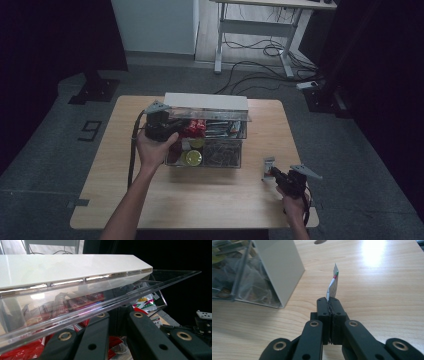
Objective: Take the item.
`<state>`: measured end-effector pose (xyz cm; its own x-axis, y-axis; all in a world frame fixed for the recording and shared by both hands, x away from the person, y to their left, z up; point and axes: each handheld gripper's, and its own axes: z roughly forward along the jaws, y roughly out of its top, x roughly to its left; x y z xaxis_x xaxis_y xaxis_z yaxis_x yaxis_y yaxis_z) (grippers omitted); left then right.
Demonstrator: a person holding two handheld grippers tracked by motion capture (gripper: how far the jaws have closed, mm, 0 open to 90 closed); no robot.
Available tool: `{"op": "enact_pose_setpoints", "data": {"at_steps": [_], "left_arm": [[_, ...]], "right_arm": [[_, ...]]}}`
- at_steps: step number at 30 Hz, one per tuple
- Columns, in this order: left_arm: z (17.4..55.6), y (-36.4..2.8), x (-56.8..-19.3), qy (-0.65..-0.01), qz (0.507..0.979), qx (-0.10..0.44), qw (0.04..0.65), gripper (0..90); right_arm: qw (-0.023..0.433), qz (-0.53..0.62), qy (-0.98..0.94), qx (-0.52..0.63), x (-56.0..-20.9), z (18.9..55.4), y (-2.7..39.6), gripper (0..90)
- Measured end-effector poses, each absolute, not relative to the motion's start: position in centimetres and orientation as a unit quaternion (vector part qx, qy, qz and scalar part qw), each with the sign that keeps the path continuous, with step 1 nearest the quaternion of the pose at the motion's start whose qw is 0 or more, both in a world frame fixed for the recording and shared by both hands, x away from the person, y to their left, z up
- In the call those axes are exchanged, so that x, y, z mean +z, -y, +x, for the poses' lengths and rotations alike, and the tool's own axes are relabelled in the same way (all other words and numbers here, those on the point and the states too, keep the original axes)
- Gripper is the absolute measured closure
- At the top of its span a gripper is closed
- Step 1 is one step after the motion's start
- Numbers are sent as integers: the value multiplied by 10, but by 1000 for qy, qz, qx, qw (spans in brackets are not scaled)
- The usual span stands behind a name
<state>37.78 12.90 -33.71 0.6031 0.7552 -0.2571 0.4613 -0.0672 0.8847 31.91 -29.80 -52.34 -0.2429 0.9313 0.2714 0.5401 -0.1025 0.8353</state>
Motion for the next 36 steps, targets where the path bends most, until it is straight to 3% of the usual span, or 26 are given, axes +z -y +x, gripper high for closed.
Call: {"op": "enact_pose_setpoints", "data": {"at_steps": [10,20,36], "left_arm": [[377,-129,-338,-424,717,138,535,893],[377,-129,-339,-423,718,138,534,892],[376,-129,-340,-425,717,137,535,893]], "right_arm": [[197,600,-624,459,-532,323,310,865],[203,616,-633,424,-539,327,312,740],[221,612,-634,419,-536,325,308,630]]}}
